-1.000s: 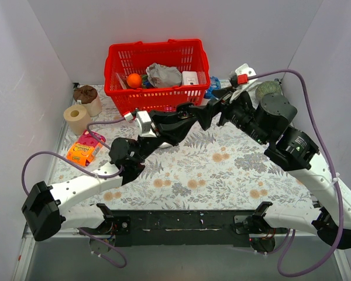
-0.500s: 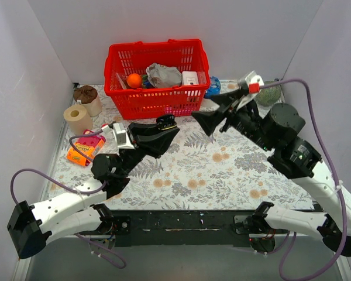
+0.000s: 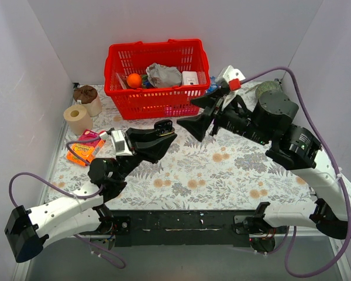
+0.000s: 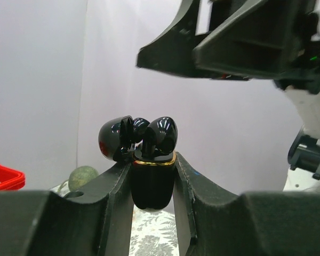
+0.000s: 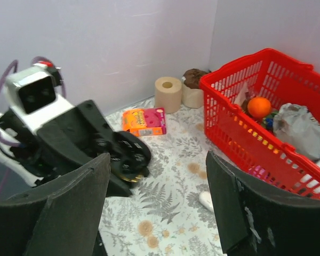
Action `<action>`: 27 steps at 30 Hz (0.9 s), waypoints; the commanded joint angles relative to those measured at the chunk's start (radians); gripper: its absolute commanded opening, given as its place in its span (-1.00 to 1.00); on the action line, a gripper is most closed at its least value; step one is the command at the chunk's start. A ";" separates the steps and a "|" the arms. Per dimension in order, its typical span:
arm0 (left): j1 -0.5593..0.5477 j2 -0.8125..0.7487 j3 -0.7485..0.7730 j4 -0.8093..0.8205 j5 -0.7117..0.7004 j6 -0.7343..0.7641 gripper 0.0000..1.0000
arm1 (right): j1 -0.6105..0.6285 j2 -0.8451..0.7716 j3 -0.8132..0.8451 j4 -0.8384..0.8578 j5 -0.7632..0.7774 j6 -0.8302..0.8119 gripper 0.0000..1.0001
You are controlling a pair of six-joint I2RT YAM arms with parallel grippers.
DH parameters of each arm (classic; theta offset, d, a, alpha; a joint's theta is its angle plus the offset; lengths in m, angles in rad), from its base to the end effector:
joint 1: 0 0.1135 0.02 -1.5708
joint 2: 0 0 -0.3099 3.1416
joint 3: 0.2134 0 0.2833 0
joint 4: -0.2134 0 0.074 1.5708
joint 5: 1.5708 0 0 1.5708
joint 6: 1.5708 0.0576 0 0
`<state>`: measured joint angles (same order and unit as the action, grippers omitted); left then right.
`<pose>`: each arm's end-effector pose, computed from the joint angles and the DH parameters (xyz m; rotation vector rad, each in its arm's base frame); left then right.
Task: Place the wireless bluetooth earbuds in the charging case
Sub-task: Adjust the earbud with the charging case.
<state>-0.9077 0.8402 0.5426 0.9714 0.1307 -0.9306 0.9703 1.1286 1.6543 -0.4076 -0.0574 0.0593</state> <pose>0.1159 -0.1606 0.4023 0.1291 1.0377 -1.7531 0.1257 0.1894 0.5999 -0.7098 1.3378 0.8767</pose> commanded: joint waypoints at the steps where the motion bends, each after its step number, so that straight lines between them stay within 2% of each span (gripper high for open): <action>1: 0.001 0.062 0.068 -0.054 -0.060 0.090 -1.00 | 0.157 0.072 0.137 -0.169 0.200 -0.087 0.58; 2: 0.001 0.075 0.074 -0.050 -0.065 0.099 -1.00 | 0.178 0.083 0.145 -0.180 0.264 -0.098 0.61; 4: 0.001 0.098 0.094 -0.034 -0.071 0.116 -1.00 | 0.225 0.097 0.145 -0.189 0.318 -0.105 0.85; 6: 0.001 0.128 0.103 -0.022 -0.083 0.119 -1.00 | 0.251 0.096 0.130 -0.168 0.379 -0.108 0.89; 17: 0.001 0.168 0.128 0.016 -0.042 0.130 -1.00 | 0.265 0.068 0.018 -0.082 0.574 -0.105 0.95; 27: 0.001 0.154 0.122 0.009 -0.022 0.133 -1.00 | 0.265 0.066 0.019 -0.028 0.584 -0.113 0.96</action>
<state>-0.9054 1.0115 0.6312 0.9691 0.0933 -0.8158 1.2312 1.2186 1.6707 -0.5133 0.4973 -0.0380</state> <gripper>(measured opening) 0.286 0.980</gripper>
